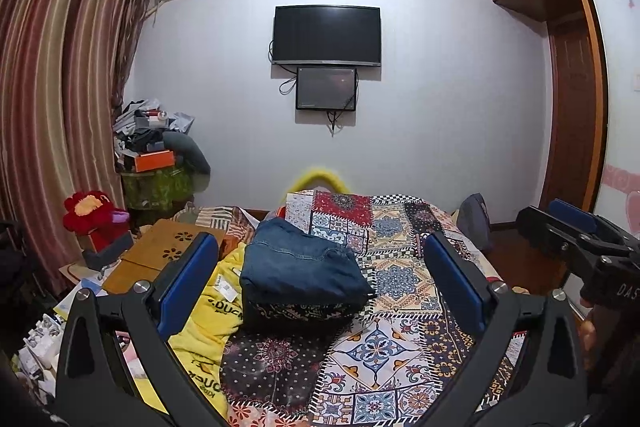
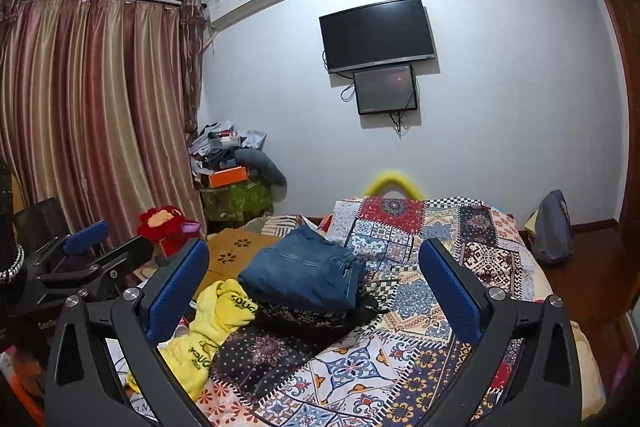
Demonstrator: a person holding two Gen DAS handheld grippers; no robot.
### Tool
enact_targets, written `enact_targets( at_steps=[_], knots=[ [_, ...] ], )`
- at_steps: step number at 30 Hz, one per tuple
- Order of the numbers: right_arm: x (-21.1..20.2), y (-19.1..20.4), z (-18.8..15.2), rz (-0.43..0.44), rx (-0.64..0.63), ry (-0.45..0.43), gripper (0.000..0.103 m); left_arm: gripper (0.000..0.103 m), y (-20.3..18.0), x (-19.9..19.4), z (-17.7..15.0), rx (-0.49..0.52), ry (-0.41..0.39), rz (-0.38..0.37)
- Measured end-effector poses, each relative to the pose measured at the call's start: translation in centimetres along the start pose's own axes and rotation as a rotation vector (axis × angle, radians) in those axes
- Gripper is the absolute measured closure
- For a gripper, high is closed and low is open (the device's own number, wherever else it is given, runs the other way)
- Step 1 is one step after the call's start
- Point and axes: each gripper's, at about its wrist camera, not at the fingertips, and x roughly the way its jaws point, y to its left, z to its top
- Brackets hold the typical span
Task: Fold large clothes
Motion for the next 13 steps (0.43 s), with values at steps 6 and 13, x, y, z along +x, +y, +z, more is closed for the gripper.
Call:
enact_targets(
  at_steps=[6,13],
  knots=[
    [0.0,-0.18,-0.06,-0.007,0.015,-0.007,0.0,0.0,0.2,0.12,-0.19,-0.002,0.001,0.007],
    [0.52,0.21,-0.05,-0.01,0.001,0.008,0.0,0.0,0.84,0.29,-0.53,-0.026,0.009,0.01]
  ],
)
